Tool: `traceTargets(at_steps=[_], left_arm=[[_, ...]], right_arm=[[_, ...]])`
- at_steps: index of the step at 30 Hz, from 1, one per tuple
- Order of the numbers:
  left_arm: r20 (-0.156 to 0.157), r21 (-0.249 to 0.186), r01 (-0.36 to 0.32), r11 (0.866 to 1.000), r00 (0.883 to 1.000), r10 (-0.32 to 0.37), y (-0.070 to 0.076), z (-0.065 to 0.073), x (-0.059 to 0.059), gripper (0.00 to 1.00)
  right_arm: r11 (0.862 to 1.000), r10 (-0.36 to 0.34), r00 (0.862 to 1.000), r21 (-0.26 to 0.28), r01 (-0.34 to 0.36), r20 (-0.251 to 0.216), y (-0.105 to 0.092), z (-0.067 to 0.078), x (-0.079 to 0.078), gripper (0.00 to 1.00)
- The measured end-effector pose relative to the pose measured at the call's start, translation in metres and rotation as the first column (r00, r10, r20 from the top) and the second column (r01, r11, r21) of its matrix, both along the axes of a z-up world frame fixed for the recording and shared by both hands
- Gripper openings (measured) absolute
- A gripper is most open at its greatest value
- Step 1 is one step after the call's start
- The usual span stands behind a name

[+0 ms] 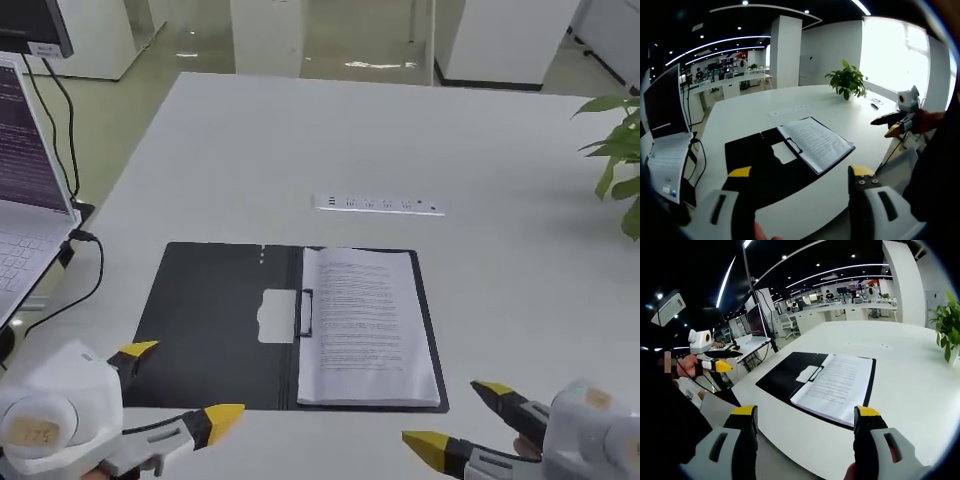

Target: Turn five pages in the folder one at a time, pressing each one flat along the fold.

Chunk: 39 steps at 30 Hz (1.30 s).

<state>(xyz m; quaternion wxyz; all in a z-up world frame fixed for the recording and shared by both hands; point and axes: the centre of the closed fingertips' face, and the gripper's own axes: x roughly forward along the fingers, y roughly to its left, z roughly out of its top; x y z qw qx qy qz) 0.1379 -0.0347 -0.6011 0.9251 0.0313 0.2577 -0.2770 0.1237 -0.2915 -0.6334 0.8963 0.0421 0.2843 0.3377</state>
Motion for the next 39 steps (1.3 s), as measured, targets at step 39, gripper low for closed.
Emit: traceTargets(at_steps=[39], left_arm=[[0.016, 0.018, 0.126, 0.992, 0.992, -0.126, -0.053, 0.000, 0.064, 0.74]], right_arm=[[0.999, -0.034, 0.999, -0.008, 0.034, -0.017, -0.014, -0.002, -0.011, 0.78]])
